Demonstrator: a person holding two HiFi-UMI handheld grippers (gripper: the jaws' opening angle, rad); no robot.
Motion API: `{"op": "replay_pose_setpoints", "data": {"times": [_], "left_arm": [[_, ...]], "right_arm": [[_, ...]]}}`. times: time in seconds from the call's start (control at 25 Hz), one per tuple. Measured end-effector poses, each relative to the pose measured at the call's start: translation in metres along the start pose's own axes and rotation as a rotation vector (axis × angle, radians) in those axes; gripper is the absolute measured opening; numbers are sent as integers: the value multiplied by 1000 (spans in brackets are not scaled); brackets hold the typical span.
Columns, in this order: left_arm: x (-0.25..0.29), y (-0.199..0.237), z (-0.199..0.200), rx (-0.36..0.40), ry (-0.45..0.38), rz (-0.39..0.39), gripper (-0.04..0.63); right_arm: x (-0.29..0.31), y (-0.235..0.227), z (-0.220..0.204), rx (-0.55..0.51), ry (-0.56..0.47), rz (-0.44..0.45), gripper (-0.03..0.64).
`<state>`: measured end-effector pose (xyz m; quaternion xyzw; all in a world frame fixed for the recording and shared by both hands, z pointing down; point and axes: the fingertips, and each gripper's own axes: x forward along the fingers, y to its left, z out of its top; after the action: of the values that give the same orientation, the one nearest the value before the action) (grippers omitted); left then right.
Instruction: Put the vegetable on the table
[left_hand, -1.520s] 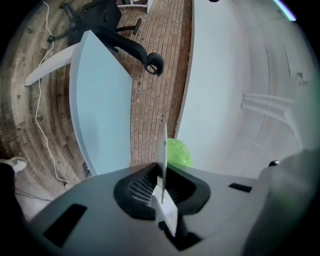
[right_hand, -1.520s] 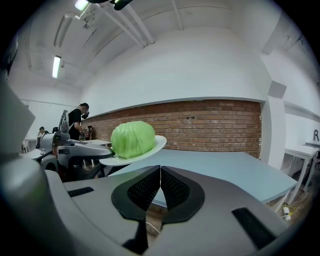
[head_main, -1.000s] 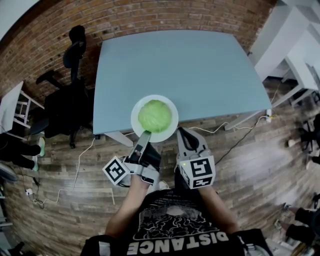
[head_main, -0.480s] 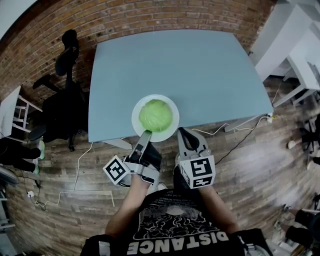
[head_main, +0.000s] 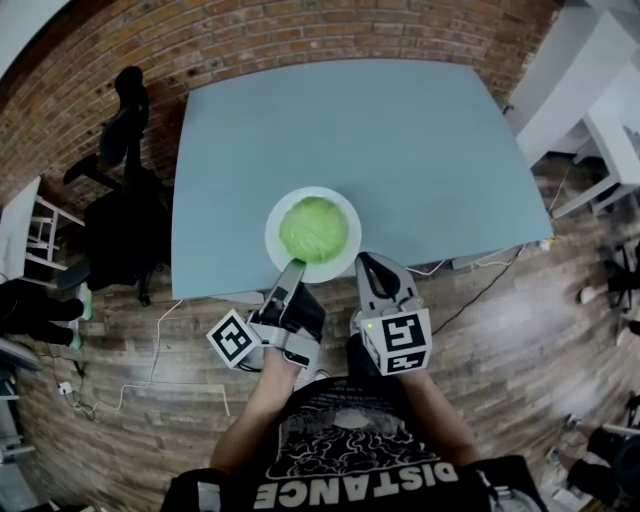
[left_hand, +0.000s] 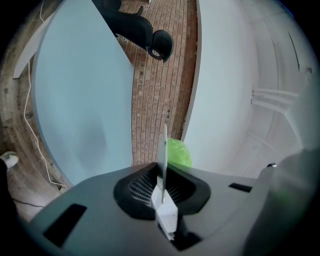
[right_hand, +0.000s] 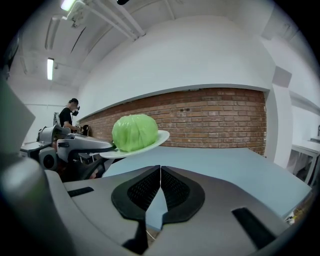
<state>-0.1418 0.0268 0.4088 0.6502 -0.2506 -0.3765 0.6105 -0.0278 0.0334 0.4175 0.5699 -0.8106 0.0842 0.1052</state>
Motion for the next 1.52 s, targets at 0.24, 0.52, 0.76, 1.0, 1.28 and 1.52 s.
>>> {"op": "replay_pose_setpoints", "data": {"times": [0.24, 0.52, 0.76, 1.0, 1.28, 1.52], "left_arm": [[28, 3, 4, 0, -2, 4, 32], [54, 9, 7, -4, -8, 18, 32], [84, 13, 8, -10, -21, 26, 32], [110, 20, 3, -9, -32, 40, 32], [142, 25, -4, -14, -36, 43, 32], [161, 30, -7, -25, -44, 44, 32]], "right_arm": [[19, -21, 5, 5, 9, 8, 9], [39, -41, 9, 13, 14, 27, 9], [58, -66, 14, 24, 20, 41, 9], [71, -90, 17, 33, 17, 57, 9], [85, -121, 24, 35, 14, 68, 9], [93, -141, 25, 43, 13, 73, 9]]}}
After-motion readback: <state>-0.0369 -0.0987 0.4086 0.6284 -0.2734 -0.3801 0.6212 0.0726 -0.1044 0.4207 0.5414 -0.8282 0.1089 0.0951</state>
